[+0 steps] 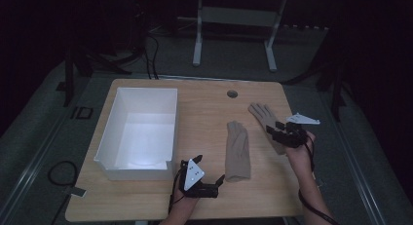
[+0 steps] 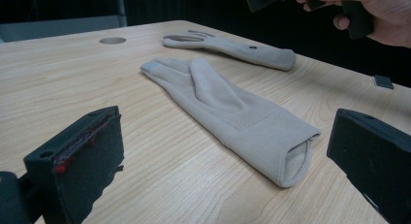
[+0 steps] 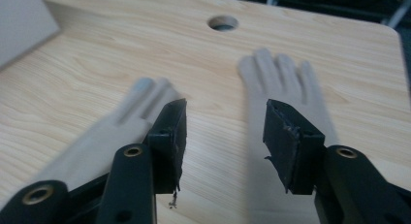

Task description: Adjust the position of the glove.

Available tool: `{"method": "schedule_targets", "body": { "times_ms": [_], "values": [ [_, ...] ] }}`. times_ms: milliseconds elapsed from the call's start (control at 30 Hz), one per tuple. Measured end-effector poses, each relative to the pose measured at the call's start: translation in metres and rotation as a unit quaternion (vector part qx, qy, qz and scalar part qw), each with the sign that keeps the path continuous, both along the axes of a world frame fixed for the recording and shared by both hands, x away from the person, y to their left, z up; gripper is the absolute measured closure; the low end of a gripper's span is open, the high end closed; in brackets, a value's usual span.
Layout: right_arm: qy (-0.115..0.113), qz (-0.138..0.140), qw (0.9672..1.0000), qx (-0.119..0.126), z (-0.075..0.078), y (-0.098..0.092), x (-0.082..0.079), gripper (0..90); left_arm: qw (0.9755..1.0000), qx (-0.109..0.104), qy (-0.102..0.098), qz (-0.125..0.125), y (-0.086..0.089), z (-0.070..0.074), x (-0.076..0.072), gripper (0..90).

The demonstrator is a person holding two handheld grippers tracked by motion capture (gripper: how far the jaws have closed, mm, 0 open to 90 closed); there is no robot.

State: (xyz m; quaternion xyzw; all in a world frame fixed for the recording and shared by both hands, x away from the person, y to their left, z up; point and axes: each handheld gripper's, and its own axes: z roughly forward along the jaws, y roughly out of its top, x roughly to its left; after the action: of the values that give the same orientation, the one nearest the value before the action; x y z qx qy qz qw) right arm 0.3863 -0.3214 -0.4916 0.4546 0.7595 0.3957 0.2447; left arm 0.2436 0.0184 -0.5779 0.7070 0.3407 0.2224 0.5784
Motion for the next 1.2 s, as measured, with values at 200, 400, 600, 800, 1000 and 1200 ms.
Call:
{"method": "schedule_targets", "body": {
  "times_ms": [200,400,600,800,1000,1200],
  "values": [
    [0.022,-0.019,0.9995,0.008,-0.001,-0.027,0.014,56.5,1.0,0.0,0.0,0.0,0.0,0.0,0.0,0.1],
    [0.024,-0.03,0.9992,-0.01,-0.005,-0.044,0.03,52.7,1.0,0.0,0.001,0.0,0.0,0.0,0.0,0.2],
    [0.032,-0.037,0.9988,-0.004,-0.017,-0.053,0.047,52.2,1.0,0.0,0.0,0.001,0.0,0.0,0.0,0.2],
    [0.047,-0.031,0.9984,-0.006,-0.028,-0.052,0.06,54.4,1.0,-0.001,0.001,0.002,0.0,0.0,0.0,0.2],
    [0.065,-0.035,0.9972,-0.006,-0.043,-0.051,0.072,56.4,1.0,-0.002,0.0,0.001,0.0,0.0,0.0,0.2],
    [0.091,-0.04,0.995,-0.01,-0.057,-0.049,0.079,58.2,1.0,-0.001,0.0,0.0,0.0,0.0,0.0,0.2]
  ]
}}
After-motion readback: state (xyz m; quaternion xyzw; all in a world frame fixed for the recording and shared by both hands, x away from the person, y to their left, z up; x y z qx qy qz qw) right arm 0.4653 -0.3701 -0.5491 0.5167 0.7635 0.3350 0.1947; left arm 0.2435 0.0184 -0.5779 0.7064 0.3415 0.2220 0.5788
